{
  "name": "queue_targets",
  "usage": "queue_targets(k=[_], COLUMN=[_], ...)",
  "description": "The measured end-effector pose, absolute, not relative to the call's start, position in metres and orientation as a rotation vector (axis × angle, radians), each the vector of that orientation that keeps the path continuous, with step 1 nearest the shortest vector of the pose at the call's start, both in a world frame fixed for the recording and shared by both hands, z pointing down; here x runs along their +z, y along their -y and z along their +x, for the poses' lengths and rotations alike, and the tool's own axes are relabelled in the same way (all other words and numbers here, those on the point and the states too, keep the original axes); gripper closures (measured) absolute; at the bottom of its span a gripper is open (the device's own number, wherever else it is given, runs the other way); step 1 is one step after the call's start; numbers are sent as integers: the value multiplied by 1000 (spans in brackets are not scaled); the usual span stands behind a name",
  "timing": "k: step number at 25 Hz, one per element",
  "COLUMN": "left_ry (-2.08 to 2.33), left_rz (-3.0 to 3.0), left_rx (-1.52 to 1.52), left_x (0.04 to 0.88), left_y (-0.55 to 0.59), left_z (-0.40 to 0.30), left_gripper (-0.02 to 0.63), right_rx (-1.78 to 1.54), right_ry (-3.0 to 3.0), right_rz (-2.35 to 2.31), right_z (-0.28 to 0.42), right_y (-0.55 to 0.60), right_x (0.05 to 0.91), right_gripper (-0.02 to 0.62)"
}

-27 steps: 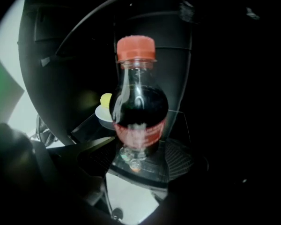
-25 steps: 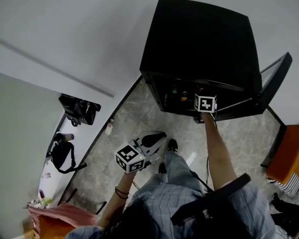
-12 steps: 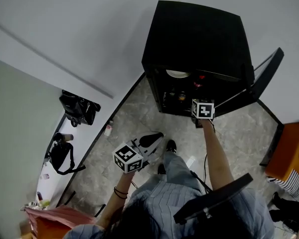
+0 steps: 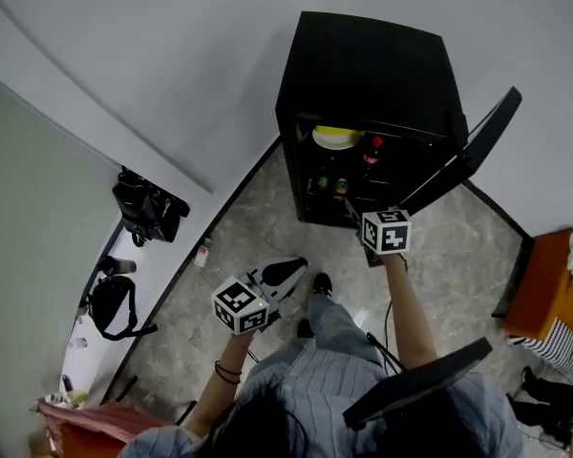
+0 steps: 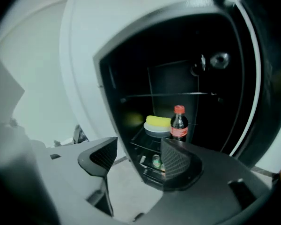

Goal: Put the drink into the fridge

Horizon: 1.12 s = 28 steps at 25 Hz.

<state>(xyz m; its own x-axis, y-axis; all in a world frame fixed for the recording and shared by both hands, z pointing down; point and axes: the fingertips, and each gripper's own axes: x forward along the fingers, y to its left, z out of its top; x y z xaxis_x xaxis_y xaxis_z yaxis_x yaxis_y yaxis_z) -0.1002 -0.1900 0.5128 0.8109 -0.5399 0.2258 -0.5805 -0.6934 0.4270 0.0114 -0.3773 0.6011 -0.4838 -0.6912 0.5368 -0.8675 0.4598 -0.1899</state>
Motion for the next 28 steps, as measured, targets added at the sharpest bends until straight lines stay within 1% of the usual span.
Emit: queue_targets(k=[3, 6, 15, 18, 28], left_ry=[838, 850, 892, 900, 846], left_rz=[2511, 2516, 2545, 2553, 2552], left_rx=[90, 58, -6, -23, -65], left_x=[509, 504, 485, 481, 483], left_y=[176, 165, 125, 109, 48], left_z=[-105, -110, -114, -116, -103], left_gripper=[600, 600, 600, 600, 600], right_rx=[642, 634, 635, 651, 698], right_ry=[2390, 2437, 2543, 2569, 2581], right_rz=[1304, 1300, 1256, 1264, 1252], right_z=[0, -12, -36, -41, -42], right_y=[349, 321, 242, 216, 120], right_x=[578, 558, 518, 509, 499], right_gripper=[302, 352, 403, 436, 460])
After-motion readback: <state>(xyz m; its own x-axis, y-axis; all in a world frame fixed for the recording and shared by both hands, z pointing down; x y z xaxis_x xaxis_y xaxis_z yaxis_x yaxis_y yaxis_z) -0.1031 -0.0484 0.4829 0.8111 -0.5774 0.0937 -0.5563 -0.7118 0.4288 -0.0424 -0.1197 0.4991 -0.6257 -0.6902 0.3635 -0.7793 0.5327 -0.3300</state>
